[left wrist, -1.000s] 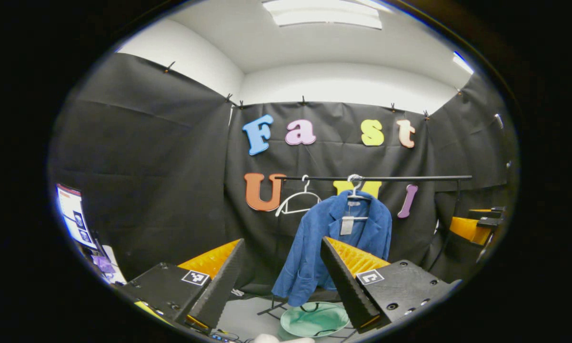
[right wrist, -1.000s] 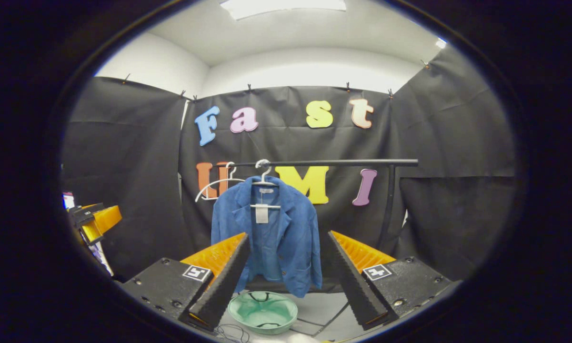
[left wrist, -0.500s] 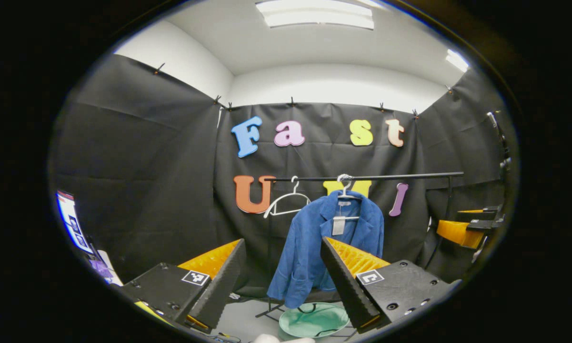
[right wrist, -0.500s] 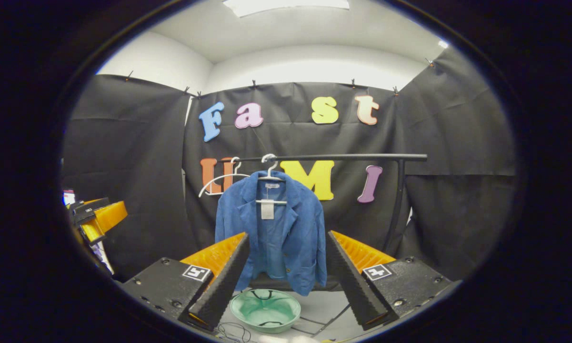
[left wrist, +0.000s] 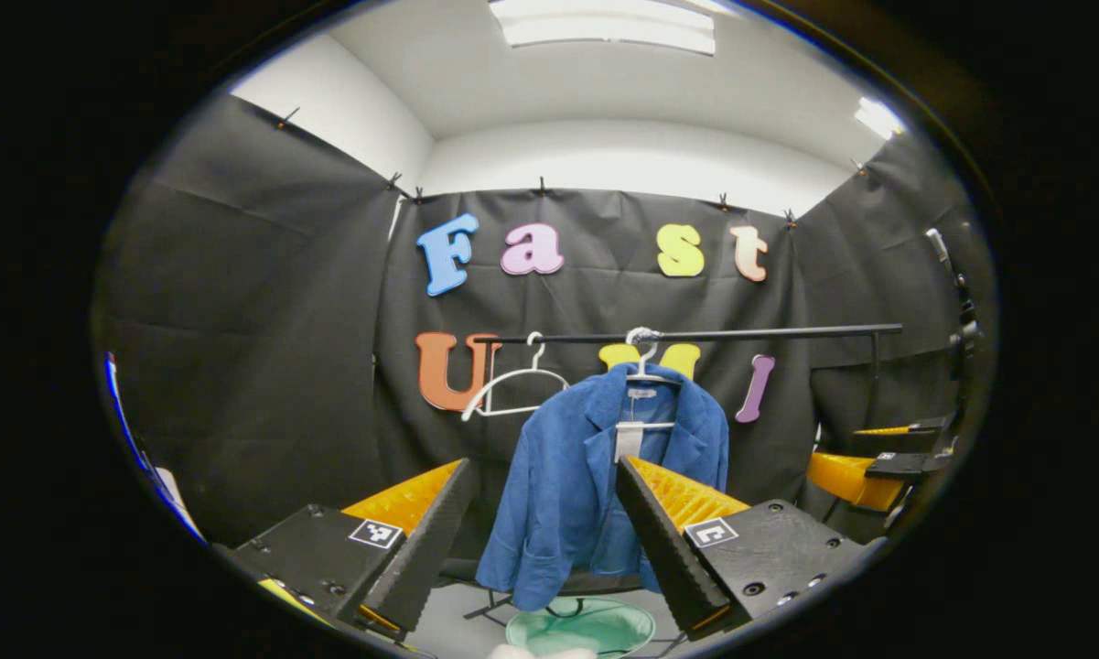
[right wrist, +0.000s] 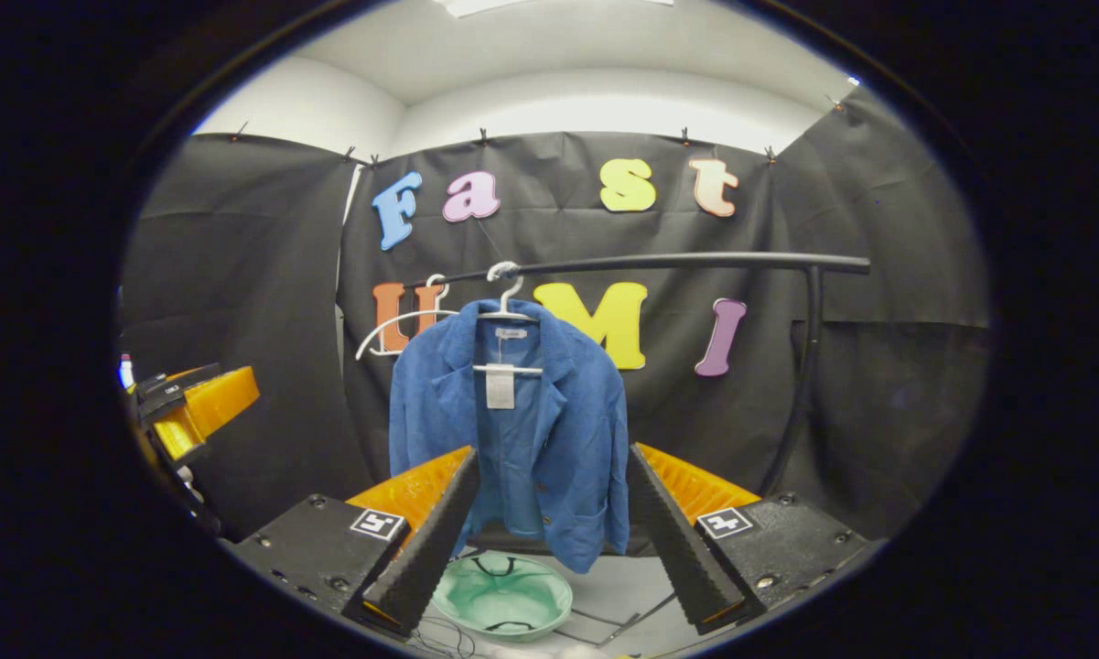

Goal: Grasp the clothes on the hanger with both hands and then place them into the laundry hamper below.

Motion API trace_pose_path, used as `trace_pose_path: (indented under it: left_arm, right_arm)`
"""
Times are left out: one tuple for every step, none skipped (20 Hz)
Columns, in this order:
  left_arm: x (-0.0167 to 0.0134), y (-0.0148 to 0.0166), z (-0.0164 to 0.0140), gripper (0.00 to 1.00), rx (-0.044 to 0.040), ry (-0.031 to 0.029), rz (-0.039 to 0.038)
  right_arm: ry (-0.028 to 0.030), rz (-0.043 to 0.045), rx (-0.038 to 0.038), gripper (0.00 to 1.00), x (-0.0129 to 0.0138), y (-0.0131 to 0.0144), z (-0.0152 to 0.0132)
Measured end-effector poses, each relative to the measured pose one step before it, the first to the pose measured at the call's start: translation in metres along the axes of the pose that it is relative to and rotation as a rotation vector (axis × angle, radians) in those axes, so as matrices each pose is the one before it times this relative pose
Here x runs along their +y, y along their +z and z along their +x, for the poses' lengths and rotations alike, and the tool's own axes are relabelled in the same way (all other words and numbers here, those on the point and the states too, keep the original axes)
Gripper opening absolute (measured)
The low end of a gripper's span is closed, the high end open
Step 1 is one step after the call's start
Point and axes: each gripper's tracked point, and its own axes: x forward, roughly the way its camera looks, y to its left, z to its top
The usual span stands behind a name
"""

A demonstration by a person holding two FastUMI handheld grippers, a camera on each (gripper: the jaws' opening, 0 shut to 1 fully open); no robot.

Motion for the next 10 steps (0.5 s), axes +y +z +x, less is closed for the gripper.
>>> trace_pose_path:
  left_arm:
    - [-0.00565, -0.00372, 0.01411, 1.00, -0.00453, -0.00136, 0.00745]
    - [-0.00475, -0.00308, 0.01460, 1.00, -0.00836, 0.00221, 0.00543]
    - [-0.00490, -0.00400, 0.01512, 1.00, -0.00697, 0.00334, 0.00091]
    - [-0.00591, -0.00455, 0.01520, 1.00, 0.00298, -0.00286, -0.00025]
    - [-0.00623, -0.00739, 0.01496, 1.00, 0.01169, -0.00932, -0.00062]
    - [-0.00478, -0.00608, 0.01285, 1.00, 0.01087, -0.00998, -0.00139]
    - [0.00133, -0.00094, 0.01285, 0.92, -0.00491, 0.00574, 0.00053]
    - [0.00191, -0.00071, 0.01341, 1.00, -0.01047, 0.01317, -0.00060]
    - [0.00030, -0.00390, 0.01419, 1.00, -0.00169, 0.00900, -0.00268]
    - [-0.00103, -0.00433, 0.01377, 1.00, 0.00323, 0.00498, -0.00201]
  right_arm:
    - [0.00199, 0.00192, -0.00292, 1.00, -0.00387, -0.00144, 0.01473]
    - [-0.00128, -0.00022, -0.00133, 1.00, -0.00561, -0.00274, 0.01632]
    - [-0.00252, 0.00259, -0.00060, 1.00, -0.00561, -0.00206, 0.01610]
    - [0.00031, 0.00385, 0.00153, 1.00, -0.00421, -0.00327, 0.01634]
    - [0.00899, 0.01345, 0.00051, 1.00, -0.00256, -0.00213, 0.01567]
    - [0.01820, 0.01579, 0.00329, 1.00, 0.00031, -0.00054, 0.01604]
    - [0.02019, 0.00380, 0.01124, 1.00, -0.00005, -0.00327, 0.01537]
    - [0.00307, -0.00249, 0.00753, 1.00, -0.00369, -0.00460, 0.01701]
    - [0.00190, -0.00823, 0.00785, 1.00, -0.00380, -0.00267, 0.01652]
    - [0.00713, -0.00645, 0.00677, 1.00, -0.00146, -0.00277, 0.01539]
